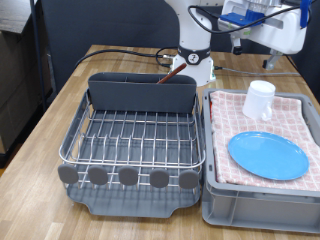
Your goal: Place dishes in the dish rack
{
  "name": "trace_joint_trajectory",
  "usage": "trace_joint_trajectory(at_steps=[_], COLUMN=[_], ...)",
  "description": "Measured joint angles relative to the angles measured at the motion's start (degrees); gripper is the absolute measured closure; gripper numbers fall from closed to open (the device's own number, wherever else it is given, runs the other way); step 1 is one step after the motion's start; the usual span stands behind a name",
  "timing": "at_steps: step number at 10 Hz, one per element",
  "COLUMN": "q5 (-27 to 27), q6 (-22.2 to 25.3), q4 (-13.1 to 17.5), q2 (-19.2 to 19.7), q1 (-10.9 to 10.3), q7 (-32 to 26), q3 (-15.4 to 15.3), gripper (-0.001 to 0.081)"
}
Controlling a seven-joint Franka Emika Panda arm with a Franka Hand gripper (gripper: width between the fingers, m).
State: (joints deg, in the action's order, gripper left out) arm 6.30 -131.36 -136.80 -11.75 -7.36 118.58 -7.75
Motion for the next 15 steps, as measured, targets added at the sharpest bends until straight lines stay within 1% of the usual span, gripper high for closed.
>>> trace_joint_trajectory(at_steps=[2,5,8,10,12,13,15], q5=[-1.33,-1.88,-3.46,-3.3,-3.6,-4.32,-6.44], q6=[-3.32,-11.65,-16.58,-16.49,-16.6,-17.49,-22.39], q4=[-0.41,-3.06,-4.49,-4.48,-4.55,-4.67,-5.45], q2=[0.99,3.31,6.39,6.39,6.64,7.01,8.51], q1=[-0.02,0.0,0.01,0.01,0.01,0.01,0.01], q7=[-1.36,-3.67,-4.34,-4.84,-7.57,-9.95,-15.14], q3=[-0.3,0.28,0.71,0.72,0.83,0.91,0.98], gripper=[0.0003,0.0003,0.0003,0.0003,0.0003,0.0003,0.0003])
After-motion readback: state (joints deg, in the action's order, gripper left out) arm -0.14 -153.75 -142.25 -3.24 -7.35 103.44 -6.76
